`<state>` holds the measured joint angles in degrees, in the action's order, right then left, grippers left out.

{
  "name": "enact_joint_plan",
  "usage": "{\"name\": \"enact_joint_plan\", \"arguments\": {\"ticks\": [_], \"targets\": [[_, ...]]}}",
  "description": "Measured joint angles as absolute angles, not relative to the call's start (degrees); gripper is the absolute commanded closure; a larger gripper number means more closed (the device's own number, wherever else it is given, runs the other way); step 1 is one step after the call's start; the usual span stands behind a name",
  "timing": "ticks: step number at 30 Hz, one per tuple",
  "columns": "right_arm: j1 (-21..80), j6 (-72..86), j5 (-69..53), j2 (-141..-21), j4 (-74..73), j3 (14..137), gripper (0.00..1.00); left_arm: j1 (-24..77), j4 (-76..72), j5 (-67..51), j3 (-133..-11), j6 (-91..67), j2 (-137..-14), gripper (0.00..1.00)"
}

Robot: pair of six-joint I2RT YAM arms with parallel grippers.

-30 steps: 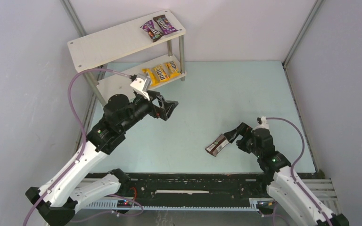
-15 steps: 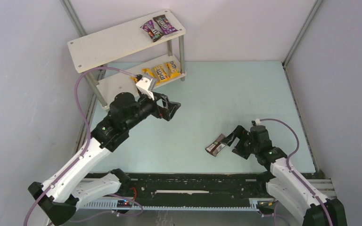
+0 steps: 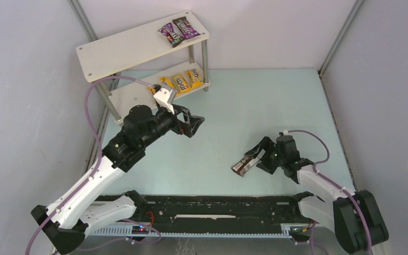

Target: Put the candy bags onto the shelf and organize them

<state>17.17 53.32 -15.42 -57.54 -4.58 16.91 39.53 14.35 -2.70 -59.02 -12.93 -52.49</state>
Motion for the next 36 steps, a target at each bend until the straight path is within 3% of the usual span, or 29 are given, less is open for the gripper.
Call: {"name": "enact_joint_plan", "arguments": {"ticks": [4,24,28,33,36], "targets": [[17.26,53.19,-15.07,-62.26,-1.32,18.68,0.13,39.53,14.35,-2.68,-59.02,-12.93,-52.49,0.00],[18.15,50.00,-12.29,-69.14,1.56,22.15,0.56,39.53,14.35,-2.70,-59.02,-12.95,-53.28,0.00],[18.39,49.76,-12.08,-69.17,1.54,22.15,0.56,39.55,14.35,-2.70,-59.02,-12.95,-53.28,0.00],[18.63,49.52,-11.99,-69.17,1.45,22.22,0.47,39.55,14.35,-2.70,-59.02,-12.95,-53.21,0.00],[19.05,49.30,-11.40,-69.32,0.80,22.87,0.36,39.55,14.35,-2.70,-59.02,-12.95,-53.04,0.00]]}}
